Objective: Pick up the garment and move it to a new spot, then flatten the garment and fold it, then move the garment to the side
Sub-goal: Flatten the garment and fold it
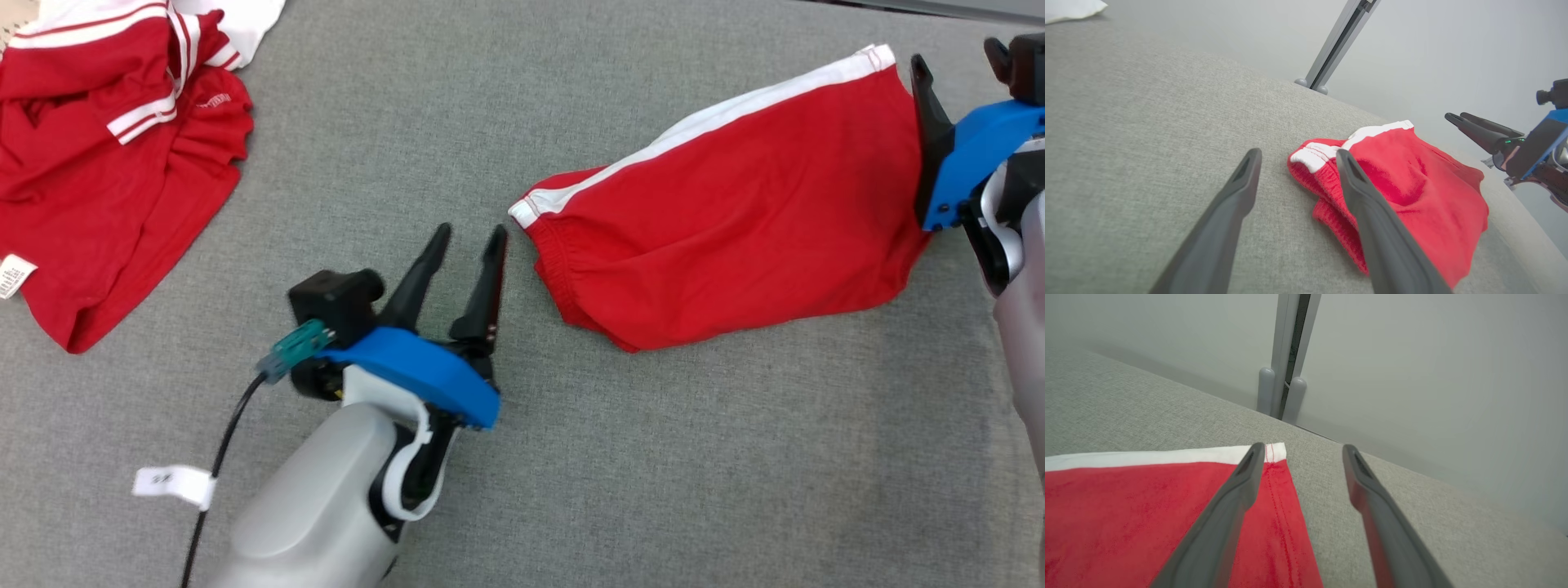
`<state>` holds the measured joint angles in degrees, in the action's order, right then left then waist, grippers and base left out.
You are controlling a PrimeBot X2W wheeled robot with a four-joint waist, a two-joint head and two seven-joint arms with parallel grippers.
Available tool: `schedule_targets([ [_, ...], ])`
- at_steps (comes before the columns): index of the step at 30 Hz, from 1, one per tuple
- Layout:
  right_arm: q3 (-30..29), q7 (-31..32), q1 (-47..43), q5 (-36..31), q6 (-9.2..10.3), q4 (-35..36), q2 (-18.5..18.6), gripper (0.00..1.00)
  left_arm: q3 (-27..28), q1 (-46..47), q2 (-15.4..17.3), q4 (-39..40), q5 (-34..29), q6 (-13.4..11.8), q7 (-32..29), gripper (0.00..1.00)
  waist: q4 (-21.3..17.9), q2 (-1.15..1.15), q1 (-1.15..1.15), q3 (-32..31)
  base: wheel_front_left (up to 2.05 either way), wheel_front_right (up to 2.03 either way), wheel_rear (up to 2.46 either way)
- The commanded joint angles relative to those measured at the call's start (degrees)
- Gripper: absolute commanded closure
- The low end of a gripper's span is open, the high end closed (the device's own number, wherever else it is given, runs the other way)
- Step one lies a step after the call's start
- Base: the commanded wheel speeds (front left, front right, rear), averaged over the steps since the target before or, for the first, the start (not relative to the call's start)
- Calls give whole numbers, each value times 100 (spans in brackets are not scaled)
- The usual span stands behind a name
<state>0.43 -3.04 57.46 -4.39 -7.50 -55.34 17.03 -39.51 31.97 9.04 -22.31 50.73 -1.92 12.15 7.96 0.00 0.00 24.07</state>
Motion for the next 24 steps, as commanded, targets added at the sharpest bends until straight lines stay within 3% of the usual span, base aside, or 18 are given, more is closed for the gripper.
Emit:
schedule_targets([
  [1,-27,51,0,95,2,-92,78,0,79,-125,119,68,-50,-56,67,0,-23,0,0,-56,0,0,0],
  [7,79,592,-162,572,2,-525,159,0,484,-541,654,356,-248,-395,242,0,-30,0,0,-128,0,0,0],
  [14,474,1450,-352,1335,1,-756,199,0,918,-978,930,766,-299,-628,296,0,20,0,0,-89,0,0,0],
  [15,539,1524,-395,1451,0,-733,194,14,951,-1016,940,815,-300,-648,300,0,26,0,0,-90,0,0,0],
  [16,604,1575,-427,1583,0,-694,197,46,974,-1050,954,854,-310,-657,302,0,31,0,0,-91,0,0,0],
  [18,719,1616,-480,1767,0,-597,224,75,1011,-1093,974,911,-333,-670,305,0,31,0,0,-98,0,0,0],
  [19,770,1609,-510,1876,0,-532,240,100,1019,-1118,978,943,-351,-680,302,0,25,0,0,-105,0,0,0],
  [24,912,1321,-588,2236,1,-205,274,100,1091,-1167,933,1092,-365,-594,304,0,-107,0,0,-221,0,0,0],
])
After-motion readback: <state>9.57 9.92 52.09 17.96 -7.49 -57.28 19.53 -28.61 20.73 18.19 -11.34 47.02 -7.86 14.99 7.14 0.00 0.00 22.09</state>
